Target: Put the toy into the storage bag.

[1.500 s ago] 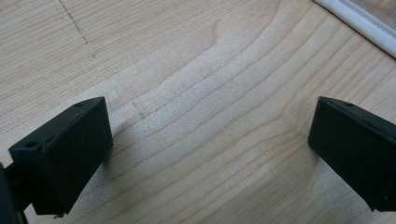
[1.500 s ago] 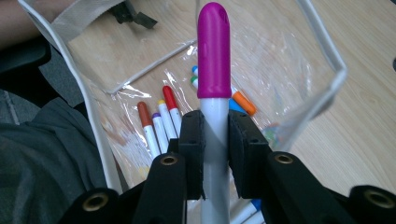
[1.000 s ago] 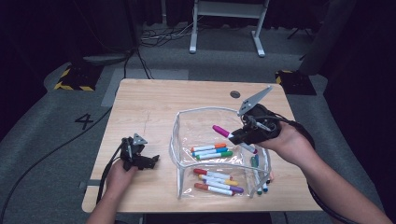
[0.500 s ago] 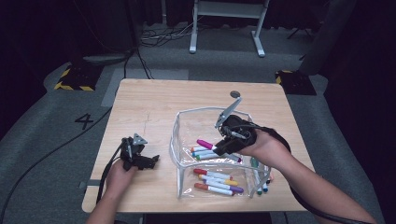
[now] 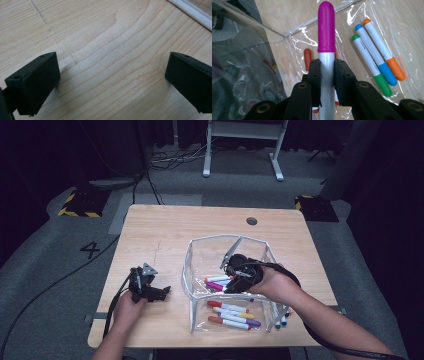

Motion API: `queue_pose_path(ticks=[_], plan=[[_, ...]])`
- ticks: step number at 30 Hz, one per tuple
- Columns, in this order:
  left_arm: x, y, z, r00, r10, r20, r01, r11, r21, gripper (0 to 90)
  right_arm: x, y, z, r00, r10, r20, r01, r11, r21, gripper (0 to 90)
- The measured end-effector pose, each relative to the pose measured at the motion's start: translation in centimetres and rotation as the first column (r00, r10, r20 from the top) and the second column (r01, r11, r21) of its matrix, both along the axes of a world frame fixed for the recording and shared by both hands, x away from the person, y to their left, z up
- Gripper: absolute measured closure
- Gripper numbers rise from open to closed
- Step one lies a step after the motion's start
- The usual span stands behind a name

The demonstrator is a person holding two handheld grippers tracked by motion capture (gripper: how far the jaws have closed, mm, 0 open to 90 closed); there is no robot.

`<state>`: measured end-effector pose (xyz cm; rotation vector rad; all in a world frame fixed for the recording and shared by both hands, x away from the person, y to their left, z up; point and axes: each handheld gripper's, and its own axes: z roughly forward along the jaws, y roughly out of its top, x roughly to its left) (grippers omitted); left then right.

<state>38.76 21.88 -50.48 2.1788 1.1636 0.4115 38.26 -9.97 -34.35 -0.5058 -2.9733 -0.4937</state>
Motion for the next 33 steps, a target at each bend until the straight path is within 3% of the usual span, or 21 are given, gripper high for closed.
queue_pose_path(ticks=[15,25,31,32,33], plan=[[0.0,0.0,0.0,1.0,-0.001,0.0,0.001,1.0,0.0,0.0,-0.1,1.2,-2.7,0.9985,0.041,-0.035,-0.045,0.993,-0.105,76.0],[0.0,0.0,0.0,1.0,-0.002,0.0,0.002,1.0,0.0,0.0,0.2,1.7,-4.4,0.995,0.072,-0.069,-0.085,0.974,-0.209,76.0],[0.0,0.0,0.0,1.0,0.0,-0.002,0.0,1.0,-0.004,0.0,0.4,1.9,-5.2,0.9928,0.068,-0.099,-0.089,0.969,-0.229,75.5],[0.0,0.0,0.0,1.0,0.0,-0.002,0.0,1.0,-0.004,0.0,0.5,1.9,-5.4,0.9921,0.077,-0.099,-0.098,0.97,-0.224,72.9],[0.0,0.0,0.0,1.0,0.0,-0.002,0.0,1.0,-0.004,0.0,0.6,1.9,-5.5,0.9921,0.069,-0.105,-0.091,0.971,-0.22,61.4]])
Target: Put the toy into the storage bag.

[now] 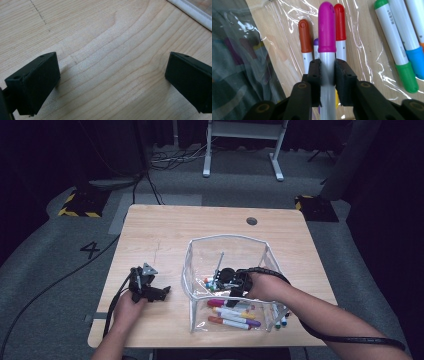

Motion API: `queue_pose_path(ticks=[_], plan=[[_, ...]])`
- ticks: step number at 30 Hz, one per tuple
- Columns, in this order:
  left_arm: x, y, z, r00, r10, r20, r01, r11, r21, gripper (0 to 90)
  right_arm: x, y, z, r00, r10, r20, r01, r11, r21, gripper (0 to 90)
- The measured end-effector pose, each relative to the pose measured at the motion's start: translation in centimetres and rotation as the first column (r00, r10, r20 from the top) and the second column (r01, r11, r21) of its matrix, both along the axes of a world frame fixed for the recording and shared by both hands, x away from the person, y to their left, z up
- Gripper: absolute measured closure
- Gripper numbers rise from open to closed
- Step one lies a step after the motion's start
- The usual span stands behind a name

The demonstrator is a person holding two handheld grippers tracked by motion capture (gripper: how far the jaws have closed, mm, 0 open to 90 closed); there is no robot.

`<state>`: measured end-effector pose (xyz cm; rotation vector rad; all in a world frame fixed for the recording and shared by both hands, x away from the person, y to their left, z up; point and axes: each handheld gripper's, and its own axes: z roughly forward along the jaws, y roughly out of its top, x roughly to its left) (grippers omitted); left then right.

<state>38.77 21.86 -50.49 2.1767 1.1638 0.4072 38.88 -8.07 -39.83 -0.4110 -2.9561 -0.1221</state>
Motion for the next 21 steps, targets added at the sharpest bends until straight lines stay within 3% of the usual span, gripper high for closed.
queue_pose_path(ticks=[1,5,11,18,21], plan=[[0.0,0.0,0.0,1.0,0.0,0.0,0.0,1.0,0.0,0.0,0.2,0.0,-0.1,0.9999,-0.006,0.011,0.006,1.0,0.015,53.1],[0.0,0.0,0.0,1.0,-0.001,0.0,0.001,1.0,0.0,0.0,0.7,-0.4,1.0,0.997,-0.059,0.05,0.055,0.996,0.064,45.2],[0.0,0.0,0.0,1.0,-0.001,0.0,0.001,1.0,0.0,0.0,0.9,-1.9,4.5,0.9854,-0.137,0.1,0.117,0.976,0.183,42.6],[0.0,0.0,0.0,1.0,0.0,0.0,0.0,1.0,0.0,0.0,0.3,-5.1,9.0,0.9636,-0.239,0.12,0.185,0.92,0.344,42.7],[0.0,0.0,0.0,1.0,0.0,0.0,0.0,1.0,0.0,0.0,0.0,-7.0,10.4,0.9493,-0.295,0.108,0.231,0.887,0.4,43.3]])
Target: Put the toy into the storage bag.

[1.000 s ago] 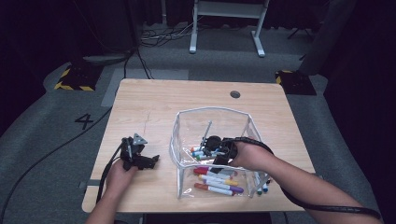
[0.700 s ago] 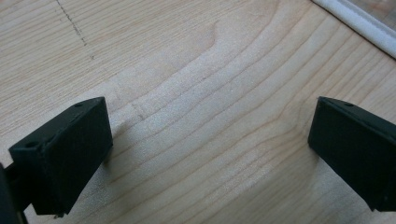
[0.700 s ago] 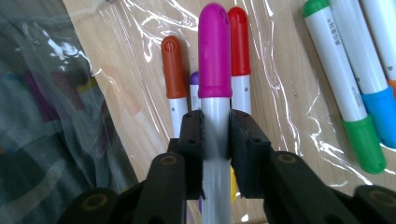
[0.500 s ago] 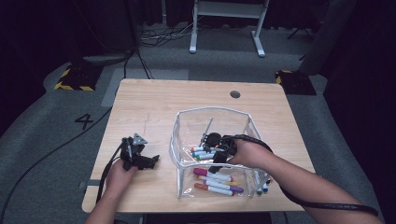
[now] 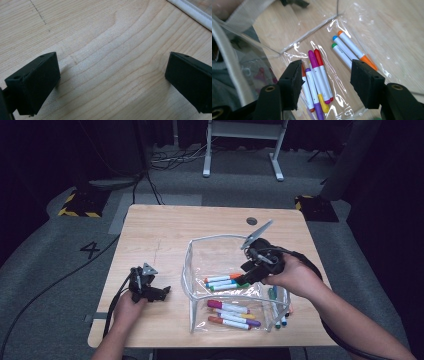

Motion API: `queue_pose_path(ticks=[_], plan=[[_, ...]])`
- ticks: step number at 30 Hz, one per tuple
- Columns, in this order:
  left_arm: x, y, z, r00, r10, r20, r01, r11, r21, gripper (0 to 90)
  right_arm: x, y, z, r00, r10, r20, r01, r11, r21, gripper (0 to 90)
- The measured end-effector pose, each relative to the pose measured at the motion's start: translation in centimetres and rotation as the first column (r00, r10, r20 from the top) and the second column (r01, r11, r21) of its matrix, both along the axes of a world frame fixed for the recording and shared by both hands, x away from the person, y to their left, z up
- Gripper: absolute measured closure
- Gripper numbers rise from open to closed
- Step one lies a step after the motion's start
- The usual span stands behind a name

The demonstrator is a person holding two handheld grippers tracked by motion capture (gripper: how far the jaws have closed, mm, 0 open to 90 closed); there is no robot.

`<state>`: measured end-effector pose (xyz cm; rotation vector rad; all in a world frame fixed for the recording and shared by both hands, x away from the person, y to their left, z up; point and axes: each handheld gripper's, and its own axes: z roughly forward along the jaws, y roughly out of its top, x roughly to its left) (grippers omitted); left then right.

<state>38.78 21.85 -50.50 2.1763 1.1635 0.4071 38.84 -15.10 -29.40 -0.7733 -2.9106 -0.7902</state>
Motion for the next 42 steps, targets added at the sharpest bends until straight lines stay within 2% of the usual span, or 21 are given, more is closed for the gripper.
queue_pose_path(ticks=[4,10,14,18,21,26,29,33,36,38,42], plan=[[0.0,0.0,0.0,1.0,0.0,0.0,0.0,1.0,0.0,0.0,-0.3,-2.7,1.3,0.9977,-0.063,0.026,0.061,0.996,0.064,43.5],[0.0,0.0,0.0,1.0,0.0,0.0,0.0,1.0,0.001,0.0,-0.6,-6.7,2.4,0.987,-0.153,0.05,0.145,0.98,0.135,41.8],[0.0,0.0,0.0,1.0,0.0,0.0,0.0,1.0,0.0,0.0,-0.9,-9.3,2.3,0.9767,-0.207,0.058,0.197,0.97,0.145,41.6],[0.0,0.0,0.0,1.0,0.0,0.0,0.0,1.0,0.001,0.0,-0.9,-11.6,1.5,0.964,-0.259,0.061,0.248,0.958,0.145,41.6],[0.0,0.0,0.0,1.0,0.001,0.0,-0.001,1.0,0.0,0.0,-0.7,-13.1,0.6,0.9537,-0.294,0.063,0.283,0.948,0.143,41.6],[0.0,0.0,0.0,1.0,0.002,-0.002,-0.002,1.0,0.001,0.0,-0.4,-15.1,-0.8,0.9305,-0.358,0.079,0.347,0.93,0.121,41.7],[0.0,0.0,0.0,1.0,0.001,-0.001,-0.001,1.0,0.002,0.0,-0.1,-16.0,-2.0,0.9216,-0.383,0.065,0.375,0.92,0.112,42.3],[0.0,0.0,0.0,1.0,-0.001,0.0,0.001,1.0,0.005,0.0,0.3,-16.7,-3.9,0.9065,-0.416,0.07,0.412,0.908,0.074,44.2],[0.0,0.0,0.0,1.0,0.002,-0.001,-0.002,1.0,0.001,0.0,0.8,-16.8,-6.0,0.9016,-0.43,0.045,0.429,0.902,0.045,44.7],[0.0,0.0,0.0,1.0,0.001,-0.001,-0.001,1.0,0.002,0.0,1.0,-16.8,-7.6,0.8979,-0.439,0.039,0.439,0.899,0.008,45.2],[0.0,0.0,0.0,1.0,0.0,0.0,0.0,1.0,0.003,0.0,1.4,-16.4,-10.9,0.8995,-0.437,-0.005,0.436,0.899,-0.05,45.7]])
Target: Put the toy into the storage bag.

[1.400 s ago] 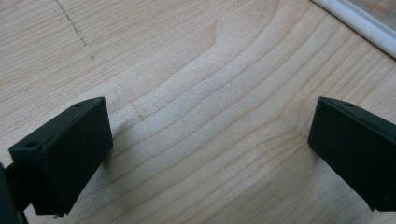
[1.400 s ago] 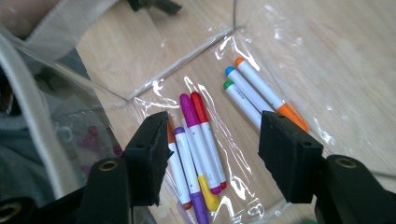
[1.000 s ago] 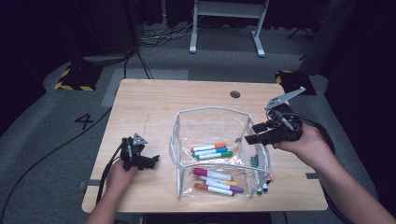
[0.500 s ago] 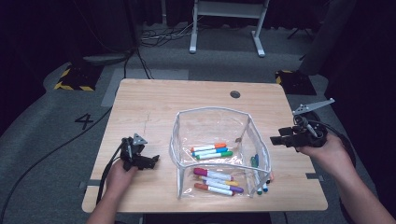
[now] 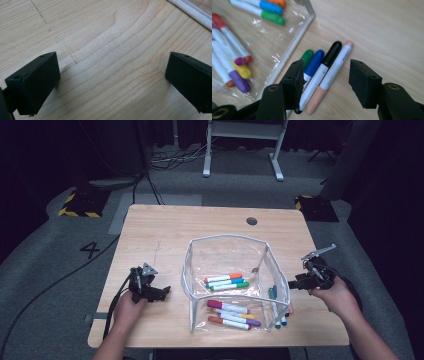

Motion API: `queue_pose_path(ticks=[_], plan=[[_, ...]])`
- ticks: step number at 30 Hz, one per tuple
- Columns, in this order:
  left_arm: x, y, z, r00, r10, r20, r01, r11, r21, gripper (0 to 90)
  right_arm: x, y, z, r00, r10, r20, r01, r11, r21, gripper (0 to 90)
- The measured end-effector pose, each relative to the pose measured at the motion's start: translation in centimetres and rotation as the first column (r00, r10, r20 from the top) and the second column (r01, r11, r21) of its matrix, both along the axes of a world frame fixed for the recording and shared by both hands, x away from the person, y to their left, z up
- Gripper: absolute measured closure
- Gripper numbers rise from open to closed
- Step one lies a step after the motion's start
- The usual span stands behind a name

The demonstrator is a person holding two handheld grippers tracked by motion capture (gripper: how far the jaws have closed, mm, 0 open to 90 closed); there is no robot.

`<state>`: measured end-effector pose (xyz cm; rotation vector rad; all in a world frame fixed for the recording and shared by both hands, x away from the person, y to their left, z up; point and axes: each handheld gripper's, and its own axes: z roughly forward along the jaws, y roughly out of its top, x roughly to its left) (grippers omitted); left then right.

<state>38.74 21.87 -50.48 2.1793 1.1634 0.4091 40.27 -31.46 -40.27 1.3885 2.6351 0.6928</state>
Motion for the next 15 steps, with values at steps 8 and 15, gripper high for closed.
queue_pose_path(ticks=[8,15], plan=[[0.0,0.0,0.0,1.0,0.0,0.0,0.0,1.0,0.0,0.0,1.1,0.0,-4.0,0.9968,-0.031,-0.073,0.028,0.999,-0.042,49.2],[0.0,0.0,0.0,1.0,0.0,0.0,0.0,1.0,0.0,0.0,1.7,-0.7,-5.2,0.9941,-0.057,-0.092,0.051,0.996,-0.072,59.5]])
